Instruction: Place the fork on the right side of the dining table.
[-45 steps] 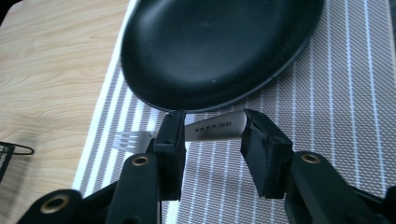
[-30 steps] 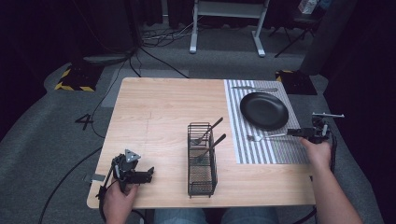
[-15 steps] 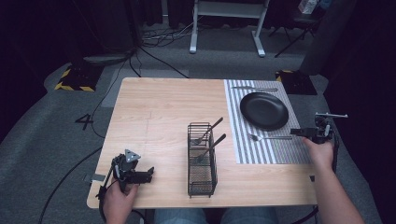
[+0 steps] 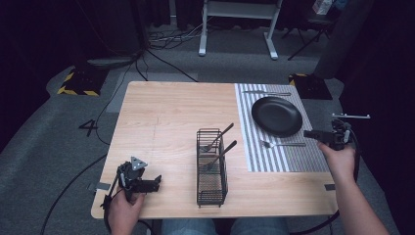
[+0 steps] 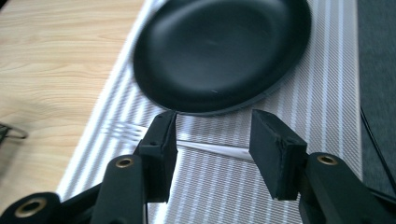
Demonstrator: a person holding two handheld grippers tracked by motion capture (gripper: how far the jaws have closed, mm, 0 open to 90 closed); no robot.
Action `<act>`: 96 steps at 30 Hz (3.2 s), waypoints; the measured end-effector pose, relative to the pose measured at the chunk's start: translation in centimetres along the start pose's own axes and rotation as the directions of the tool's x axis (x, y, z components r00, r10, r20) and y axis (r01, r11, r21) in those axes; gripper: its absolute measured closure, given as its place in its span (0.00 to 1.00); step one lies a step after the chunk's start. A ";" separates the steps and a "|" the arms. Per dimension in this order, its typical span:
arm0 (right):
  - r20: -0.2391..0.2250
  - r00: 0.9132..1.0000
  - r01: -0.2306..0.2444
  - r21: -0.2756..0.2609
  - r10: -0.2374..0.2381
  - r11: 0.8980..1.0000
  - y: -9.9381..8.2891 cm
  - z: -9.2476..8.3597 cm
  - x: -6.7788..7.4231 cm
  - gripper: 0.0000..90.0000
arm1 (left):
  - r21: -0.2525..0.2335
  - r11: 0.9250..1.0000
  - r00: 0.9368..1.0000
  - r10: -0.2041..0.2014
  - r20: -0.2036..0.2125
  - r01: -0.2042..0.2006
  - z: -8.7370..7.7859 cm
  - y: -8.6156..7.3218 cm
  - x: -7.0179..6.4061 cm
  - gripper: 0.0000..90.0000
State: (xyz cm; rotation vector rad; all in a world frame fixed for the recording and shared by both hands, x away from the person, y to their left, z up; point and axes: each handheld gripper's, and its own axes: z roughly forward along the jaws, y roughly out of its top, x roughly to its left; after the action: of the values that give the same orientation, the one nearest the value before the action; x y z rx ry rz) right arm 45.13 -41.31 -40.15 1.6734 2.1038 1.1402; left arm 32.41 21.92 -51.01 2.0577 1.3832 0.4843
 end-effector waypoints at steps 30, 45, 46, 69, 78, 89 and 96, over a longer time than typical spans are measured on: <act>-0.127 0.946 0.304 0.030 -0.298 0.952 -0.3 -2.9 11.4 0.45 | 0.000 1.000 1.000 -0.001 -0.006 0.001 -0.3 -0.4 -0.1 0.00; -0.205 0.909 0.379 0.050 -0.362 0.924 -2.4 -2.2 13.9 0.42 | -0.002 1.000 1.000 0.000 -0.011 0.000 -0.2 -0.3 -0.2 0.00; -0.210 0.907 0.383 0.052 -0.365 0.922 -2.7 -2.0 14.1 0.42 | -0.002 1.000 1.000 0.000 -0.011 0.000 -0.3 -0.3 -0.2 0.00; -0.278 0.873 0.439 0.089 -0.401 0.894 -9.8 3.6 14.4 0.41 | -0.001 1.000 1.000 0.000 -0.011 0.000 -0.3 -0.3 -0.2 0.00; -0.231 0.863 0.479 0.093 -0.449 0.873 -11.7 5.0 14.8 0.39 | -0.001 1.000 1.000 0.000 -0.011 0.000 -0.3 -0.3 -0.2 0.00; -0.222 0.858 0.484 0.048 -0.463 0.874 -12.9 5.9 14.8 0.38 | -0.003 1.000 1.000 -0.002 -0.011 0.002 -0.2 -0.3 -0.2 0.00; -0.211 0.872 0.457 0.026 -0.442 0.889 -13.3 6.3 14.4 0.37 | -0.001 1.000 1.000 0.000 -0.011 0.000 -0.3 -0.3 -0.2 0.00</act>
State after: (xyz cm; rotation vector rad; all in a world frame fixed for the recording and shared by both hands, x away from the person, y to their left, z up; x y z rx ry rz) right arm 34.45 -26.25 -49.40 1.0303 2.5076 1.1189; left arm 31.99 21.92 -51.01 2.0565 1.3893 0.4968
